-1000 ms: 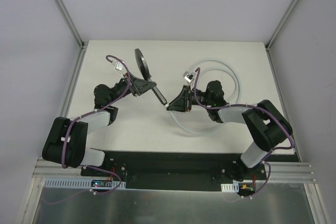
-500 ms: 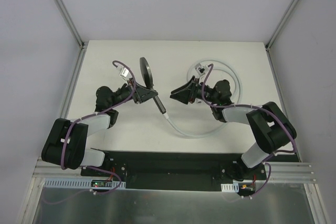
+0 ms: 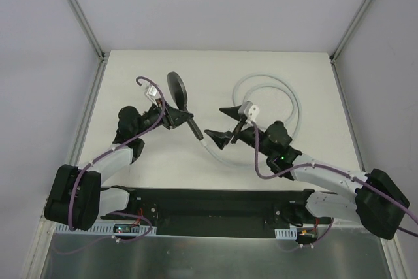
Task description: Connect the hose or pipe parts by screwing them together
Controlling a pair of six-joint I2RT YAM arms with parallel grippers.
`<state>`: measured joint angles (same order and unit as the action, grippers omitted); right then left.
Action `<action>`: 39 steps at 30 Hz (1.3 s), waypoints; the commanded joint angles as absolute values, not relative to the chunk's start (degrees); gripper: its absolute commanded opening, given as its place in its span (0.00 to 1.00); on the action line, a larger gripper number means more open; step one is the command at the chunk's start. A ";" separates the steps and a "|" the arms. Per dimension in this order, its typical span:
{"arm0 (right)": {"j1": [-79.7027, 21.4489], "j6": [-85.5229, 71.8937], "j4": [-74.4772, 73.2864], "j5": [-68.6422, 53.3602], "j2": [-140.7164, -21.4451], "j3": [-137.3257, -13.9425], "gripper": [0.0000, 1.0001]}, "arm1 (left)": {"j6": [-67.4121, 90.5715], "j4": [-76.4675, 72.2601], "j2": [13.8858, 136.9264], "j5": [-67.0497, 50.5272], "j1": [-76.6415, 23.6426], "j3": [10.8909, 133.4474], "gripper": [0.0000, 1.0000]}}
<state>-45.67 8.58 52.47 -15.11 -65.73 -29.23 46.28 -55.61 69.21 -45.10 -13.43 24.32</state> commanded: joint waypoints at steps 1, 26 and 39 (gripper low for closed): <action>-54.65 32.23 44.21 7.53 -65.47 -29.70 0.97 | 44.12 -54.14 66.18 -41.14 -13.45 25.84 0.00; -75.23 36.21 36.57 39.55 -92.90 -47.37 0.89 | 44.47 -46.41 60.82 -35.16 -13.80 26.02 0.00; -75.50 31.99 33.93 43.94 -94.57 -48.08 0.71 | 44.12 -44.38 60.03 -33.93 -13.80 26.10 0.00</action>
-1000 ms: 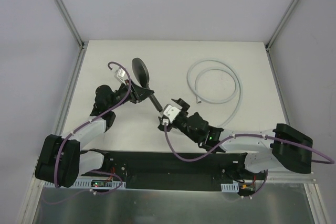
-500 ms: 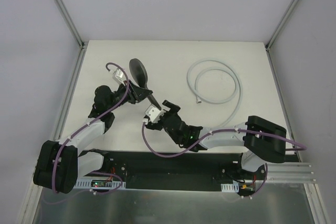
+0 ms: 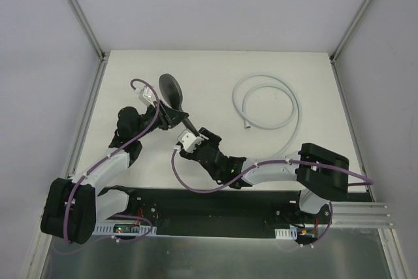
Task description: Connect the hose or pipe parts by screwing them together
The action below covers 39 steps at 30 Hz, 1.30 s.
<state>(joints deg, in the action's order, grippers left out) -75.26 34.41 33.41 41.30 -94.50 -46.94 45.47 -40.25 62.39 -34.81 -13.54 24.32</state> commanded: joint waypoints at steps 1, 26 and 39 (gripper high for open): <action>-75.50 31.73 33.75 43.95 -94.48 -48.08 0.69 | 44.12 -44.38 60.03 -33.84 -13.80 26.10 0.00; -64.53 17.59 46.91 8.31 -83.16 -35.08 0.01 | 52.80 -63.49 62.30 -42.27 -13.80 21.81 0.00; -54.14 13.79 52.47 -15.45 -76.64 -26.72 0.01 | 54.85 -75.51 67.42 -44.22 -14.06 21.18 0.00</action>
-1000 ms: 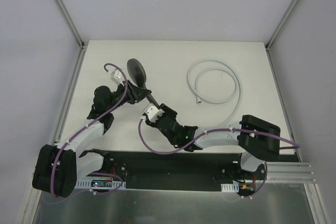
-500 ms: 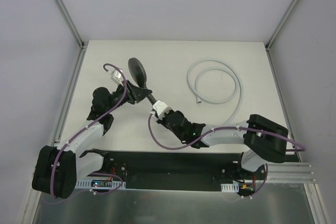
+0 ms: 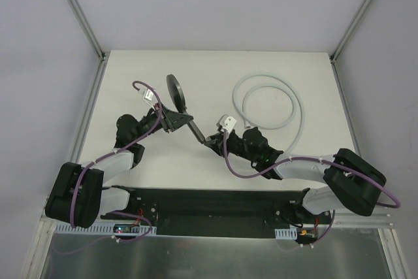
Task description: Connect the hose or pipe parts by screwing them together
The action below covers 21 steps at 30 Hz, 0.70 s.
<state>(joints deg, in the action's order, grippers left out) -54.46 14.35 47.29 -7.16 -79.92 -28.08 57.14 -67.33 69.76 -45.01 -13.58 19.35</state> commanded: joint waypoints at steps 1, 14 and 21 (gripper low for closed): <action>-54.14 14.06 52.99 -16.08 -76.55 -25.85 0.00 | 53.89 -73.50 65.85 -42.47 -14.24 21.27 0.00; -54.23 16.78 55.58 -17.42 -77.69 -26.18 0.01 | 31.58 -52.77 51.86 -35.17 -20.39 24.52 0.00; -54.32 11.52 40.71 -9.76 -89.55 -34.18 0.06 | 21.27 -21.12 47.81 -14.68 -17.50 30.67 0.00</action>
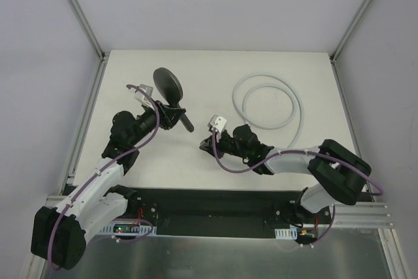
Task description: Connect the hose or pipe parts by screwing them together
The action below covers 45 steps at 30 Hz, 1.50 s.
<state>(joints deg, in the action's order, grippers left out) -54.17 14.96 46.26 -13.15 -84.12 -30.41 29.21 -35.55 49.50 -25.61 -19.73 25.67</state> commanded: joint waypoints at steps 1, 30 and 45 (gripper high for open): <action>-54.32 11.17 40.43 -9.49 -91.91 -35.32 0.08 | 21.97 -19.96 47.99 -13.46 -17.14 31.46 0.00; -53.17 14.33 49.21 -8.09 -95.70 -30.32 0.57 | 26.45 -14.15 48.25 -14.76 -16.44 31.03 0.00; -52.82 12.75 58.36 -2.38 -101.95 -28.21 0.43 | 27.68 -15.47 49.04 -15.91 -16.52 31.29 0.00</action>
